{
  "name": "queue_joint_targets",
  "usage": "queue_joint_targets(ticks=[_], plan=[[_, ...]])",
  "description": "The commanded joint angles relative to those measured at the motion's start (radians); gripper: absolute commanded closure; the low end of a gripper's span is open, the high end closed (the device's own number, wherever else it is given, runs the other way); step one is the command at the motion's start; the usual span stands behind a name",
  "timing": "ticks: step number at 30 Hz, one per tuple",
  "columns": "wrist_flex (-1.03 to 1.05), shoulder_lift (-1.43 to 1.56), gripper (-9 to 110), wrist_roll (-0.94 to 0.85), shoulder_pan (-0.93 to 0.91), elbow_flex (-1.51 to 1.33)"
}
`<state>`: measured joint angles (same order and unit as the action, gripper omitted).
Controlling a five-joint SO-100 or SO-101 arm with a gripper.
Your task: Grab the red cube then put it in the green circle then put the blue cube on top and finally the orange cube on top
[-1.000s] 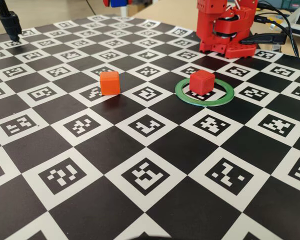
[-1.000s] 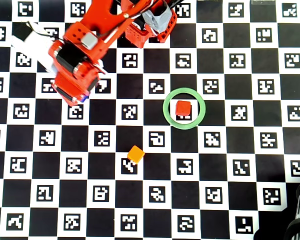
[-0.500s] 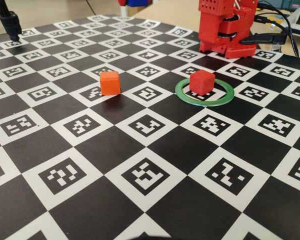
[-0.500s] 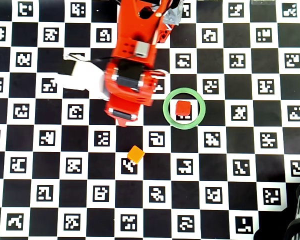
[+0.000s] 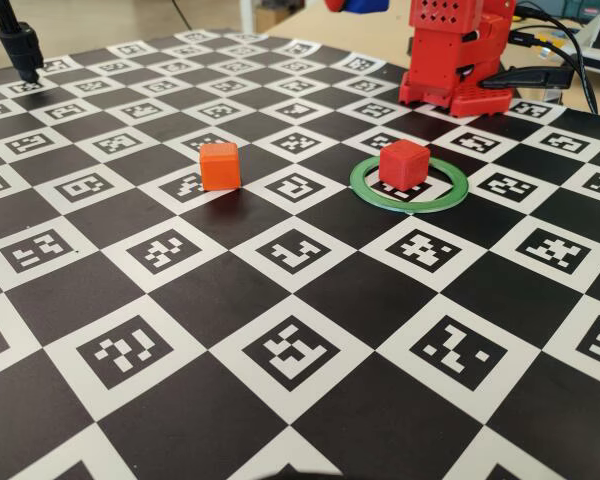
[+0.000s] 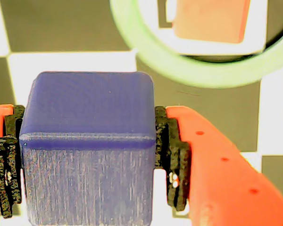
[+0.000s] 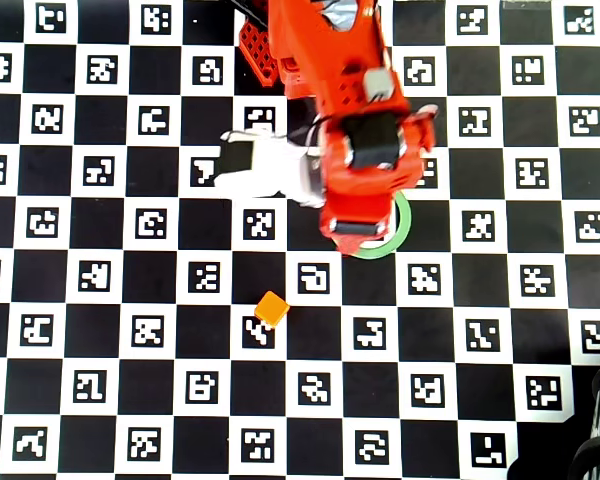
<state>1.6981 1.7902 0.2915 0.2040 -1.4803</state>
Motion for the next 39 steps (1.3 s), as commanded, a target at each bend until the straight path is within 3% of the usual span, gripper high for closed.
queue_joint_targets(ticks=[1, 9, 17, 39], plan=[[-0.002, 0.095, 93, 0.052, 0.040, 0.021], [0.032, 0.152, 94, 0.186, 0.146, -0.072], [-0.061, 0.186, 96, 0.252, 0.193, -0.176], [-0.385, 0.167, 96, 0.178, 0.150, -0.526]])
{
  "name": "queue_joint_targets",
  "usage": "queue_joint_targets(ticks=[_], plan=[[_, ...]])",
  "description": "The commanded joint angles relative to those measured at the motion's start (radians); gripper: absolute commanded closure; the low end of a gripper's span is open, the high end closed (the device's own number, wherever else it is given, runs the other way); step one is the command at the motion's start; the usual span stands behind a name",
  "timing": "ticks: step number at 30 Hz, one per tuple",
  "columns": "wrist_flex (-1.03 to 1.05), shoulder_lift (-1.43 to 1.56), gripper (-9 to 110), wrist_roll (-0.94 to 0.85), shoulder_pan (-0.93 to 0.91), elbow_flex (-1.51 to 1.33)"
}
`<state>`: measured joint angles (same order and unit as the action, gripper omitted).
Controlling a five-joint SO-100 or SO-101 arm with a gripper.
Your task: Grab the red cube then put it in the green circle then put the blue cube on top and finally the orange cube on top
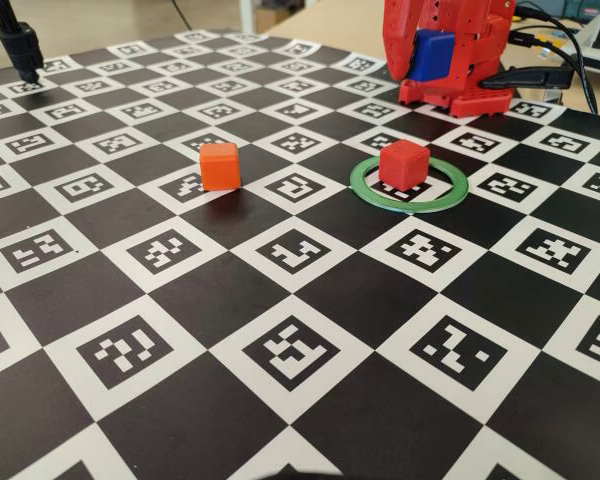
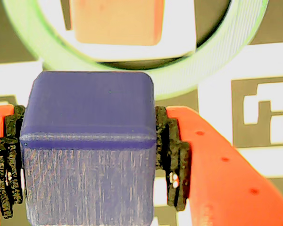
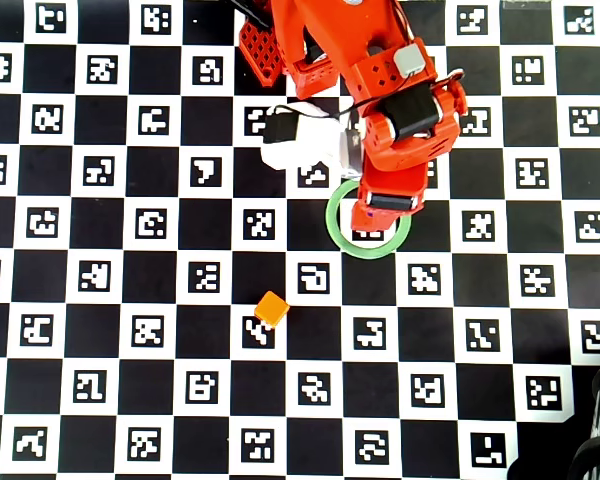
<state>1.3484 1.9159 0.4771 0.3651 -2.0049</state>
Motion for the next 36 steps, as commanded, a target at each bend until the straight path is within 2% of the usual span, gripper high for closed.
queue_joint_targets(ticks=[1, 17, 36], plan=[[-0.049, 0.041, 96, -0.011, -0.014, -0.017], [-0.146, -0.031, 96, -0.044, -0.020, -0.055], [-0.123, -0.009, 96, -0.117, -0.120, -0.075]])
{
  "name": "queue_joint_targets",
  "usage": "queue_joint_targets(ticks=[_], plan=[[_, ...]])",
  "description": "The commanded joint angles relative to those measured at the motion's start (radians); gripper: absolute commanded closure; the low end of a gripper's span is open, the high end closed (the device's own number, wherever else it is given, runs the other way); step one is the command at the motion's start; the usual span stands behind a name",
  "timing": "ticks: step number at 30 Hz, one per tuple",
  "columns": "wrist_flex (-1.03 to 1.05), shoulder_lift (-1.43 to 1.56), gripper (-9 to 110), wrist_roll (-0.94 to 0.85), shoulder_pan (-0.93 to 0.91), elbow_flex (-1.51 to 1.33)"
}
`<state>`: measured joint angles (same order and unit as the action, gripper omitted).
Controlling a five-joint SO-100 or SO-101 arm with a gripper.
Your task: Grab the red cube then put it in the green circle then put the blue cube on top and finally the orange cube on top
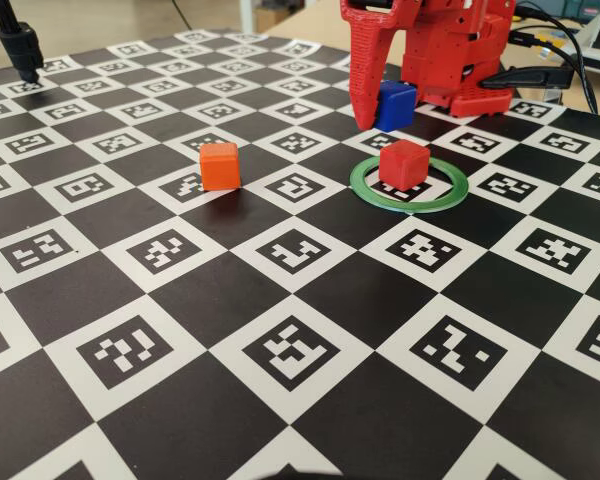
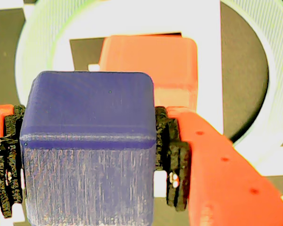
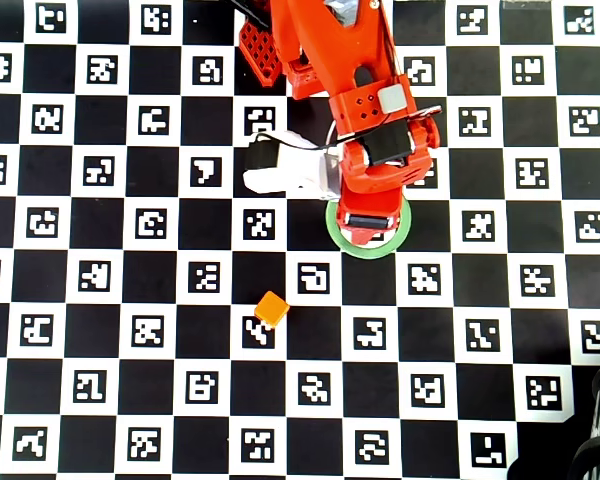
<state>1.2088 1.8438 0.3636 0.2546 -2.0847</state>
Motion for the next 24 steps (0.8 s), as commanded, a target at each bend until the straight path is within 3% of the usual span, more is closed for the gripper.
queue_joint_targets(ticks=[1, 24], plan=[[0.021, 0.067, 96, -0.003, -0.009, 0.002], [0.037, 0.098, 96, 0.100, 0.120, -0.014]])
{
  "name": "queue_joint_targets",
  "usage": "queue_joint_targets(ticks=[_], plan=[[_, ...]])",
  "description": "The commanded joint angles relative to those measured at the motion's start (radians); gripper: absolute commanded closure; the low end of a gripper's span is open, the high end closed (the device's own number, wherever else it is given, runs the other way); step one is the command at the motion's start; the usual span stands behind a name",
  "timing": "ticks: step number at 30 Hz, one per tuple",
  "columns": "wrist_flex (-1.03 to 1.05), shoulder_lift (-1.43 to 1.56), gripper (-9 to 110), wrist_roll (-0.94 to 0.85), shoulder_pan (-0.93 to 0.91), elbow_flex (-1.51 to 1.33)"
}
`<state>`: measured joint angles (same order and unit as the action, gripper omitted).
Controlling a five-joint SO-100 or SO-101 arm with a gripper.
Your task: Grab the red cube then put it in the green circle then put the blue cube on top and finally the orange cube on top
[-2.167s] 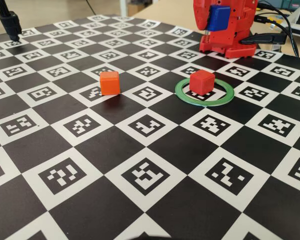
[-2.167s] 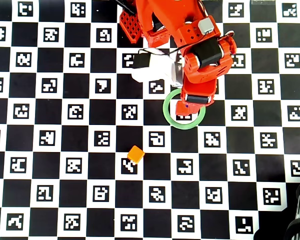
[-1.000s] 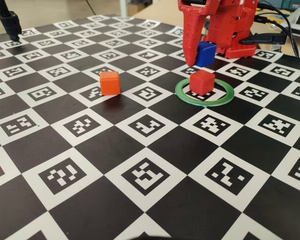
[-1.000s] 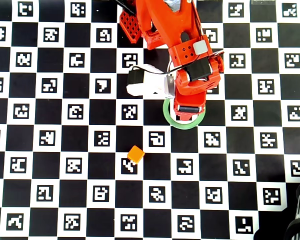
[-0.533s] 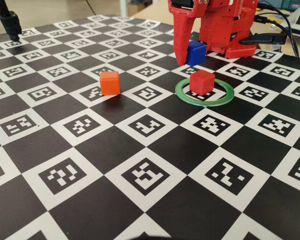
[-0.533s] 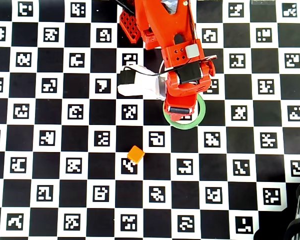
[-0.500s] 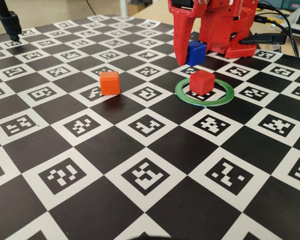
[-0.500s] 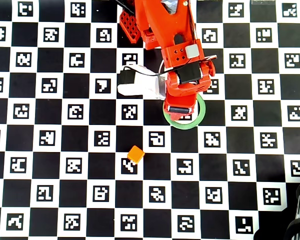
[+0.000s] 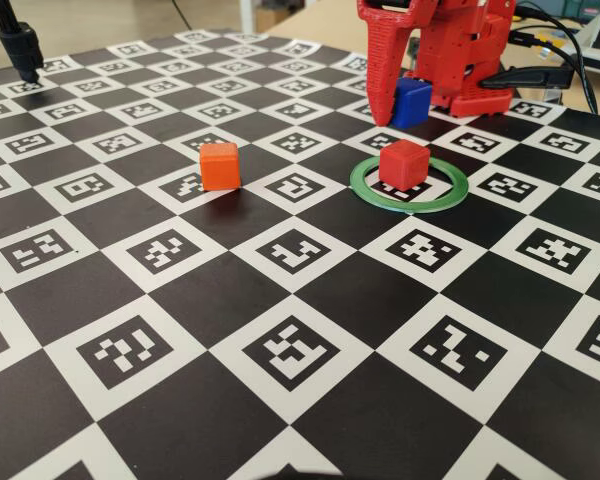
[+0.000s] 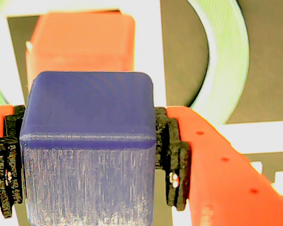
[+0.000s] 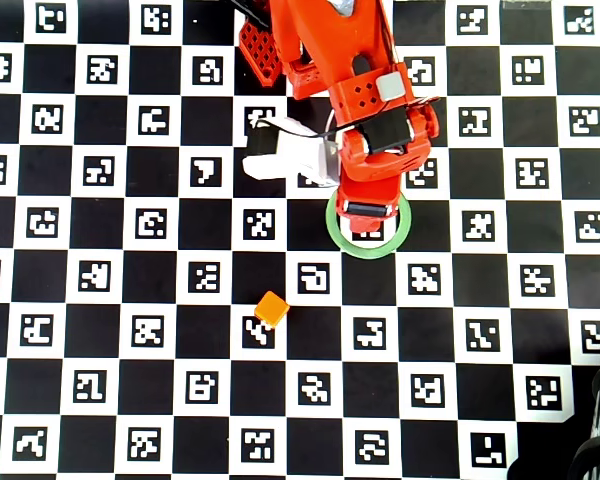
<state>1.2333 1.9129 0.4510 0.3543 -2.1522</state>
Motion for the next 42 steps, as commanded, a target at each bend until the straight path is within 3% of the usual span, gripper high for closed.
queue_joint_targets(ticks=[1, 42], plan=[[0.012, 0.021, 96, 0.015, 0.025, 0.058], [-0.081, -0.094, 96, 0.009, -0.005, 0.112]])
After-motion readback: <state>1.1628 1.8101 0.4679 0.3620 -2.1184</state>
